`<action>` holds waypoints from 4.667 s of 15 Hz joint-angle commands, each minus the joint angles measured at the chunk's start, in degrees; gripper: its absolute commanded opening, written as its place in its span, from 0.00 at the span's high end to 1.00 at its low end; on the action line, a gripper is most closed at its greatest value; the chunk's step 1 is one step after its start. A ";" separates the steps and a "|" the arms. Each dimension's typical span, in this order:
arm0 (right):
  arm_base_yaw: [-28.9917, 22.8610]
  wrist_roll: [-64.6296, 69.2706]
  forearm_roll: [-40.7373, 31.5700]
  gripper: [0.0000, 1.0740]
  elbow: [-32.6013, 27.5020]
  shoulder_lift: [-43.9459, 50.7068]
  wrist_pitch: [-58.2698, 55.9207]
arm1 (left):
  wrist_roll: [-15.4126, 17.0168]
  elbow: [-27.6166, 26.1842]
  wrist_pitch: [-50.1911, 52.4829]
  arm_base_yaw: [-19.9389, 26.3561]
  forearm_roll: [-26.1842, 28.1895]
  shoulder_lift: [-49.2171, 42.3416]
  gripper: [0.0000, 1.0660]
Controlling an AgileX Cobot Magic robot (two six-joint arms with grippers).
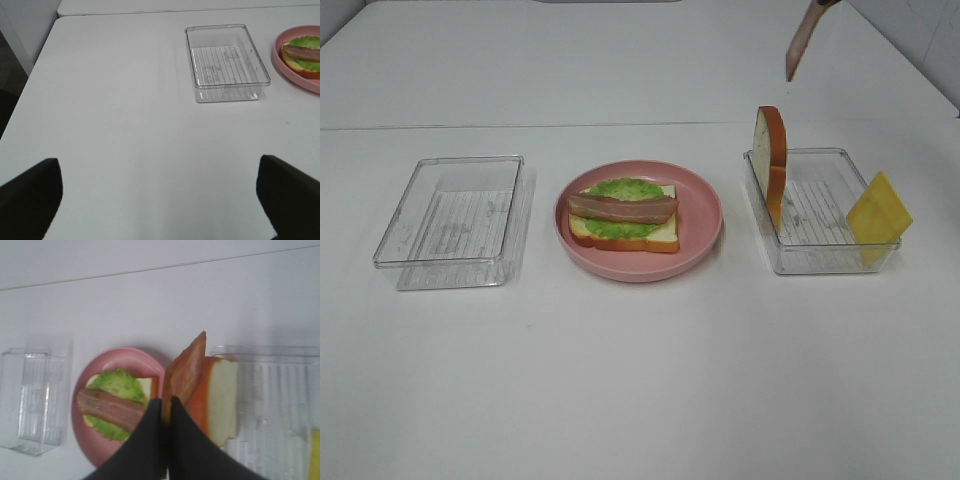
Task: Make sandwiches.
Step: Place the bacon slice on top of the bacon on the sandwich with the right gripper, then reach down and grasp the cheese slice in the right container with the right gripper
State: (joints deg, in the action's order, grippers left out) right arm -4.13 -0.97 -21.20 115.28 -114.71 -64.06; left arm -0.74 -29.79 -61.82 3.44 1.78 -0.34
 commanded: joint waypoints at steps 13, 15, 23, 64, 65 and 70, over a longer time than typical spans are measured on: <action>-18.62 -0.74 -16.90 1.00 0.17 -13.41 9.63 | -0.06 0.17 0.23 0.23 0.06 -0.80 0.08; -18.62 -1.32 -19.08 1.00 0.17 -16.16 10.03 | -0.06 0.17 0.23 0.23 0.06 -0.80 0.08; -18.39 -0.86 -11.12 1.00 0.17 -21.31 9.11 | -0.06 0.17 0.23 0.23 0.06 -0.80 0.08; -7.10 12.20 21.49 0.17 -13.69 6.13 -12.09 | -0.06 0.17 0.23 0.23 -0.40 -0.80 0.08; -6.02 11.92 21.49 0.17 -15.24 6.13 -11.97 | -0.06 0.17 0.23 0.23 -0.40 -0.80 0.08; 1.03 11.12 21.20 0.19 -25.95 5.33 -2.75 | -0.06 0.17 0.23 0.23 -0.46 -0.80 0.08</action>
State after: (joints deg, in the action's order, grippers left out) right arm -3.50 10.89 0.00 90.18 -109.26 -67.95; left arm -0.74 -29.79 -61.82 3.44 1.55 -0.34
